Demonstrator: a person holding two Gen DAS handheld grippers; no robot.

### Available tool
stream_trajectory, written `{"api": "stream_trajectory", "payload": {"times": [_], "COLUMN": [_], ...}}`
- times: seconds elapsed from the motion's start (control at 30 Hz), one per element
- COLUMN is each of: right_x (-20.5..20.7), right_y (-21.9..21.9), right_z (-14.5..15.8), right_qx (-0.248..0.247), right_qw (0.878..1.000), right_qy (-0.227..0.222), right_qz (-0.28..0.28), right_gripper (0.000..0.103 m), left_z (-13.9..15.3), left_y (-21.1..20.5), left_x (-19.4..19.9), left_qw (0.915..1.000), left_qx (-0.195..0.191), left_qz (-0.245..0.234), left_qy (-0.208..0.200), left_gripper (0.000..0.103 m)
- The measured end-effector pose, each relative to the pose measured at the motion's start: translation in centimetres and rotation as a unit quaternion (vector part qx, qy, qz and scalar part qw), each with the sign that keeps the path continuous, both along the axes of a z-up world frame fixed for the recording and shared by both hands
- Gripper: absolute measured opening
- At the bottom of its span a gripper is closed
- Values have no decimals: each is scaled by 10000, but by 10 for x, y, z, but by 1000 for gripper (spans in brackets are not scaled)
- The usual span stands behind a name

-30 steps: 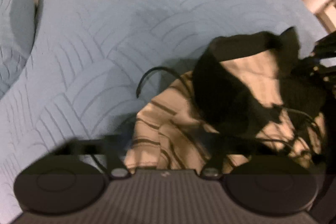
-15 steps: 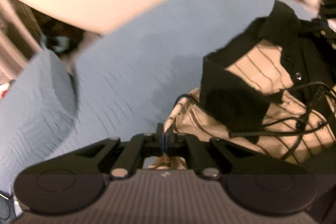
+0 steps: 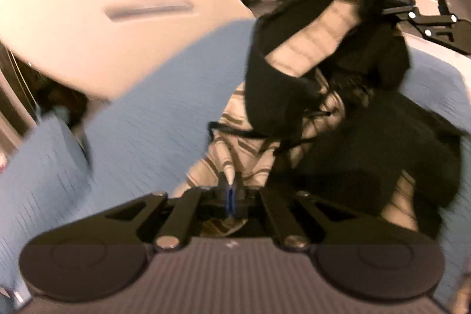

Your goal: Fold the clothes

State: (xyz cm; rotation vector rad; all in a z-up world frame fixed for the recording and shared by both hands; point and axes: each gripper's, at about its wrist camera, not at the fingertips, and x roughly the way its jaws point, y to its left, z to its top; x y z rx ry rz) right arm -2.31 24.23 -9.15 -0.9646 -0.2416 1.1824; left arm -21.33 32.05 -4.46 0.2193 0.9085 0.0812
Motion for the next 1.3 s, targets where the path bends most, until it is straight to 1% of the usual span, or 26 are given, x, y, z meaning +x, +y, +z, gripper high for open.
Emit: {"api": "stream_trajectory", "payload": {"times": [0.07,0.1,0.17,0.2,0.23,0.27,0.3,0.33,0.37,0.43,0.5,0.57,0.63,0.67,0.7,0.73,0.8,0.83,0.87,0.9,0.97,1.0,1.07,1.13,1.2,1.3], "right_x": [-24,-30,-35,-37,-39,-40,-42,-41,-37,-26,-13,-6,-7,0,1,9,37,51,59,60,39,29,12,-5,-11,-12], "right_y": [-18,-21,-23,-24,-25,-27,-30,-33,-38,-47,-63,-74,-70,-66,-60,-57,-55,-53,-49,-45,-40,-44,-57,-81,-84,-83], "right_z": [-28,-40,-86,-100,-110,-114,-115,-108,-95,-69,-37,-16,-1,1,-2,-10,-31,-48,-62,-68,-61,-53,-37,-20,-22,-50], "right_qx": [-579,-872,-1855,-2127,-2408,-2589,-2707,-2753,-2652,-2301,-1712,-883,-186,289,567,788,1263,1397,1364,1280,1065,1109,1337,1612,1694,1132], "right_qw": [9982,9960,9824,9769,9704,9655,9619,9591,9584,9522,9353,9260,9155,9013,8893,8680,8060,7575,7197,7102,7371,7386,7286,7145,6997,6891], "right_qy": [3,49,201,192,171,181,206,394,675,1437,2550,3129,3415,3627,3788,4165,5097,5746,6226,6364,6110,6107,6236,6335,6423,6266], "right_qz": [142,167,51,-20,-101,-213,-332,-528,-808,-1401,-1759,-1919,-2118,-2350,-2498,-2586,-2731,-2769,-2752,-2723,-2682,-2630,-2498,-2493,-2631,-3460], "right_gripper": [8,9,12,14,21,27,40,49,53,63,63,63,69,72,75,75,77,74,61,9,9,9,9,9,9,13], "left_z": [-34,-53,-54,-54,-45,-36,-28,-19,-10,7,24,36,35,31,23,15,2,-3,-8,-12,-10,-9,-8,-21,-34,-62], "left_y": [-14,-21,-32,-38,-36,-35,-33,-32,-30,-28,-25,-15,-8,-5,3,11,15,11,8,4,-22,-35,-61,-71,-82,-109], "left_x": [-14,-21,-36,-43,-47,-51,-54,-58,-62,-70,-77,-76,-54,-41,-31,-21,-8,-2,3,8,25,33,49,55,60,64], "left_qw": [9981,9953,9954,9954,9958,9961,9961,9960,9956,9942,9920,9888,9829,9791,9702,9592,9262,9080,8870,8657,8882,8985,9166,9192,9213,9438], "left_qx": [-99,-119,36,107,77,47,16,-14,-44,-104,-165,-421,-643,-756,-1048,-1352,-2331,-2808,-3275,-3691,-3220,-2982,-2507,-2277,-2037,-1211], "left_qz": [34,69,178,236,349,462,574,686,799,1023,1246,1423,1684,1840,2149,2456,2895,3011,3118,3206,3096,3038,2924,3075,3215,3014], "left_qy": [613,963,941,925,838,751,664,577,490,315,140,-168,-381,-433,-403,-378,-624,-780,-933,-1075,-1076,-1076,-1069,-934,-798,-613], "left_gripper": [17,17,20,23,35,52,61,77,87,88,89,101,102,102,102,101,98,98,98,98,101,101,103,103,103,103]}}
